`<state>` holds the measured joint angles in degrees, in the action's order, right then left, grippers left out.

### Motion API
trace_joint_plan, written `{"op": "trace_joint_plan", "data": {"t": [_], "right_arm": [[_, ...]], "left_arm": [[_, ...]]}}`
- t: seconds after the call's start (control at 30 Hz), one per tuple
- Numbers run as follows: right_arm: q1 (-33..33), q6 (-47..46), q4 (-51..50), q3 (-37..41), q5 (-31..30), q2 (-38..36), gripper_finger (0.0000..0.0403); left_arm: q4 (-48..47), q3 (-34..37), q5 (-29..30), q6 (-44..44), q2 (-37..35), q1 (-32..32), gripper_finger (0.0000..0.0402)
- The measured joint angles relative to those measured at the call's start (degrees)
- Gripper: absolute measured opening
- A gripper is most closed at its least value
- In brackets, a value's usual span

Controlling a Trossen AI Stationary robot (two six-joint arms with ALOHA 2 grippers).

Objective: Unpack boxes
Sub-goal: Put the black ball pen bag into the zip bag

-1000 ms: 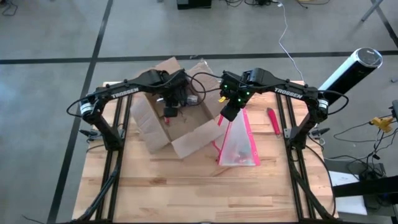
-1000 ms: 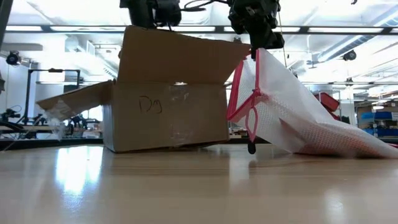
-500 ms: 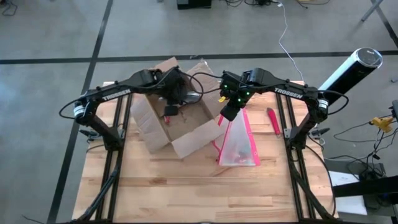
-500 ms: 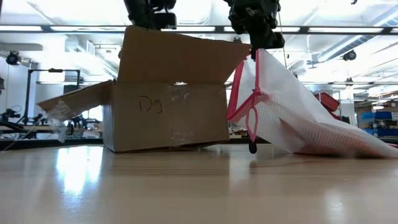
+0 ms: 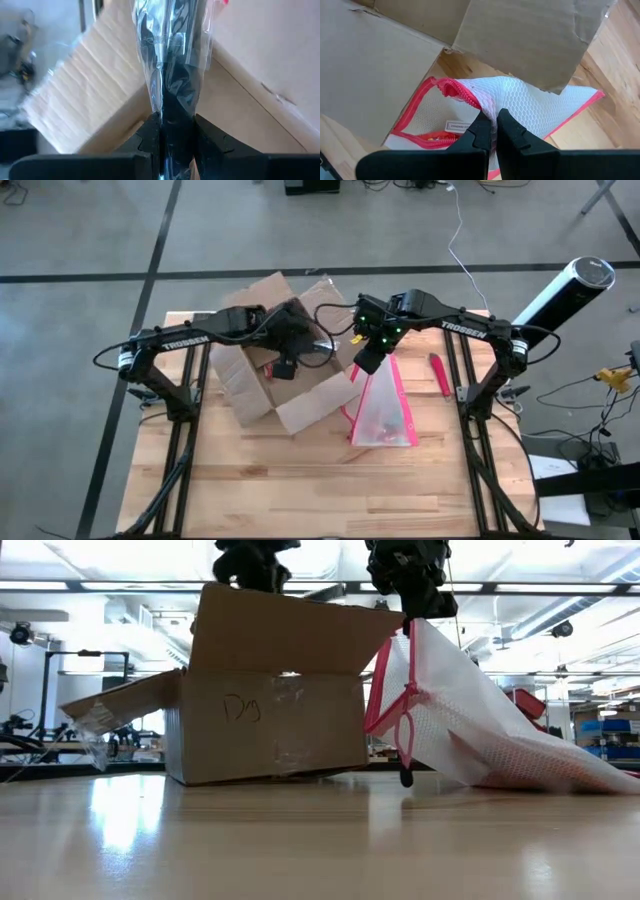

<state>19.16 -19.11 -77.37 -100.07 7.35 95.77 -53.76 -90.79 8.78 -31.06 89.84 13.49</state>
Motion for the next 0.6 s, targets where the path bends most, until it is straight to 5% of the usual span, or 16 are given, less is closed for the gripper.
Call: {"op": "trace_joint_plan", "data": {"t": [0.6], "right_arm": [[-0.5, -4.9, -5.9, 0.0, 0.6, -8.1, 0.0]], "left_arm": [[10.4, -4.0, 1.2, -6.4, -0.1, -2.0, 0.0068]]}}
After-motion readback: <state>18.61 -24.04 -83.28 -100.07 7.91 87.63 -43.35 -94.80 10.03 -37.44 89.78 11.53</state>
